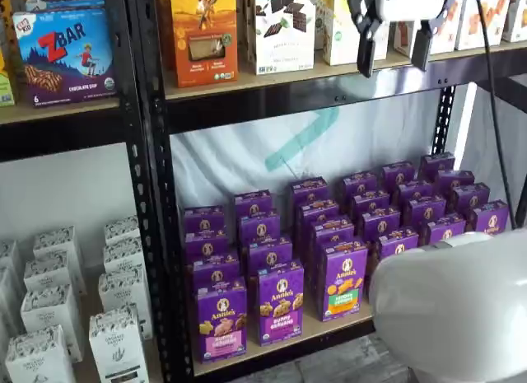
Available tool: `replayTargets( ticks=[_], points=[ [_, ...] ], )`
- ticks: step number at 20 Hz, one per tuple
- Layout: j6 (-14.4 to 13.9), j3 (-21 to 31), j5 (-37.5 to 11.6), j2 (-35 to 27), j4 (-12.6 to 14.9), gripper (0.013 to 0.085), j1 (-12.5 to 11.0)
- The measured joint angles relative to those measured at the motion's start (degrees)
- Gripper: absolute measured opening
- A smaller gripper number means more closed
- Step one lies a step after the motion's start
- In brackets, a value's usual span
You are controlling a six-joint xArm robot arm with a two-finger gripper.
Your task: Pick up the purple box with a pink patch in the middle, on the bottom shelf, the first box from the left
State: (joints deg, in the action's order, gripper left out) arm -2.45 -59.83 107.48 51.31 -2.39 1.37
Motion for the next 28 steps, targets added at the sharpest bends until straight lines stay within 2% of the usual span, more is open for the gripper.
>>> replayTargets(
  ticks=[3,10,12,14,19,22,25,28],
  points=[
    [-0.5,3.1,-2.6,0.5,0.7,0.085,0.7],
    [0.7,10.7,-8.6,0.3,0.5,0.085,-0.5],
    [0.5,13.1,-10.9,0.2,1.5,0.085,0.0],
    [0.2,16.3,-14.6,0.7,2.2,0.085,0.3],
    [2.0,24.0,-23.6,-0.2,0.1,0.085,-1.4],
    [2.8,29.1,-30.7,-1.0,-0.4,0.085,-1.8],
    [2.9,32.9,-37.3,-2.9,0.0,0.085,-1.9],
    [2.1,36.6,-44.6,-6.5,1.8,0.085,-1.6]
  ],
)
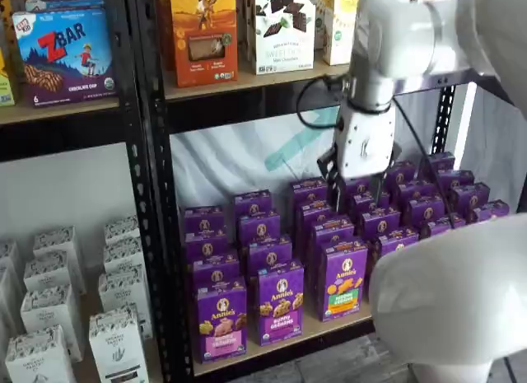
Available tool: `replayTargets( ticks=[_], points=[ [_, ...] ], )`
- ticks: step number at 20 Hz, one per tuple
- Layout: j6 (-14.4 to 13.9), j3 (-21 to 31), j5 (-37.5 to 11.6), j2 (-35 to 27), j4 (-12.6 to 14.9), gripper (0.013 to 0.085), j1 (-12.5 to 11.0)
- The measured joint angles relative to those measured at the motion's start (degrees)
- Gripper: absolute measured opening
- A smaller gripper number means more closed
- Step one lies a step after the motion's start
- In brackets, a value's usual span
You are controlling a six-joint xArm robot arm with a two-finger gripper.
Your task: Pick up the purple box with a pink patch in the middle, on the bottom shelf, the first box from the left
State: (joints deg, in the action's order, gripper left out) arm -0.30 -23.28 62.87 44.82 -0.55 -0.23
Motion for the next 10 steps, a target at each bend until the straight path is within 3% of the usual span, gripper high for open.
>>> replayTargets(
  ticks=[5,8,10],
  points=[
    [-0.2,2.5,-8.2,-7.8,0.4,0.085,0.1],
    [-2.3,2.8,-13.7,-14.7,1.9,0.085,1.3],
    [-2.2,2.8,-16.9,-18.0,0.7,0.085,1.9]
  ],
)
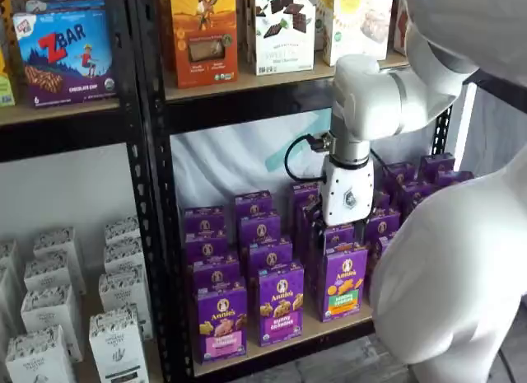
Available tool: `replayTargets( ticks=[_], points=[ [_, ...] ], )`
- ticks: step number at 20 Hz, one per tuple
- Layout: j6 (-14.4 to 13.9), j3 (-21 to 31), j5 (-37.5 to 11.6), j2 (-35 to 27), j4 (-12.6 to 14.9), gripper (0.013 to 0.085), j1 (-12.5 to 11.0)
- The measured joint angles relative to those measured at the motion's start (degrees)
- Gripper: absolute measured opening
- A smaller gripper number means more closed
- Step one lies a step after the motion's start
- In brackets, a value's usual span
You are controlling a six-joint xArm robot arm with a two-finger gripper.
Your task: Pick up the purple box with a pink patch in the middle, on the bottom shelf, the first box from the left
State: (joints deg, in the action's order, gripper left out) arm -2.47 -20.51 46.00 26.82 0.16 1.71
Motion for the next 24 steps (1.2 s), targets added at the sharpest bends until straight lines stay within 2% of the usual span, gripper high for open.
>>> replayTargets(
  ticks=[4,6,10,14,16,19,24],
  points=[
    [0.3,-0.3,-4.9,-4.7,-2.2,0.085,1.4],
    [-0.7,-1.0,-9.2,-9.5,-2.8,0.085,3.1],
    [-5.5,-2.7,-15.0,-16.4,0.1,0.085,5.6],
    [-8.5,-5.1,-18.4,-22.3,1.3,0.085,7.6],
    [-8.6,-6.5,-20.2,-25.3,0.2,0.085,8.7],
    [-6.6,-8.2,-21.8,-28.3,-3.4,0.085,9.9],
    [-8.4,-11.3,-23.4,-33.1,-3.3,0.085,11.8]
  ],
)
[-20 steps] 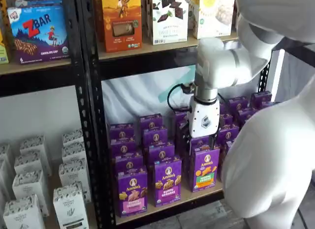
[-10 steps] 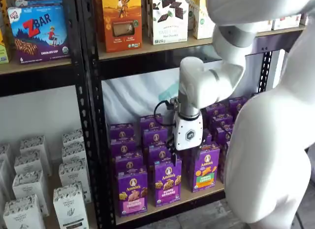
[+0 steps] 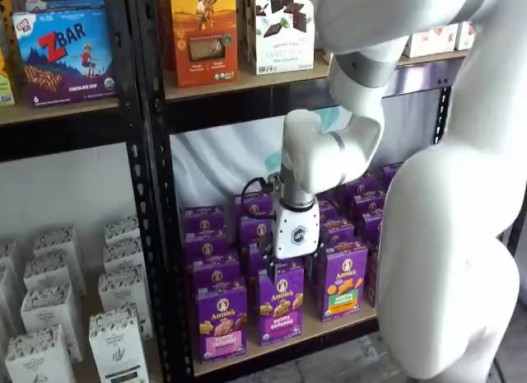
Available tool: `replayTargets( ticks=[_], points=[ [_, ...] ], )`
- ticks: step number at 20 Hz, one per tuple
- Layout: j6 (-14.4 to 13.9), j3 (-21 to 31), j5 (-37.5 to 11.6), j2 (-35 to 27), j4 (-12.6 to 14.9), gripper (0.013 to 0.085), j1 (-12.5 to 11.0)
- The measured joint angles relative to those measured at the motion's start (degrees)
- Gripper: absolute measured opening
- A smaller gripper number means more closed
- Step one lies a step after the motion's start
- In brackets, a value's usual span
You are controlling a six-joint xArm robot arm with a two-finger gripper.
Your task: Pick up the purple box with a pink patch in the middle, on the bottom shelf, the first box from the left
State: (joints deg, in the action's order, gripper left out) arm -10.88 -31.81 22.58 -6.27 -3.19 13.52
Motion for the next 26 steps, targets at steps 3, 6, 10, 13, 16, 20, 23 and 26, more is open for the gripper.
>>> replayTargets(
  ticks=[3,6,10,13,16,20,23,26],
  points=[
    [0.6,-2.3,0.0,-2.9,-2.0,0.085,1.2],
    [2.7,-4.6,-0.4,-5.8,-5.5,0.085,2.4],
    [4.6,-6.8,-1.4,-8.8,-8.5,0.085,3.3],
    [4.6,-8.3,-2.2,-10.9,-8.8,0.085,3.7],
    [3.8,-10.2,-3.3,-13.4,-8.1,0.085,3.9],
    [2.9,-12.6,-3.8,-16.1,-7.6,0.085,4.3],
    [1.5,-14.8,-4.2,-18.4,-6.4,0.085,4.7],
    [-1.2,-17.1,-4.1,-20.6,-3.8,0.085,5.0]
  ],
)
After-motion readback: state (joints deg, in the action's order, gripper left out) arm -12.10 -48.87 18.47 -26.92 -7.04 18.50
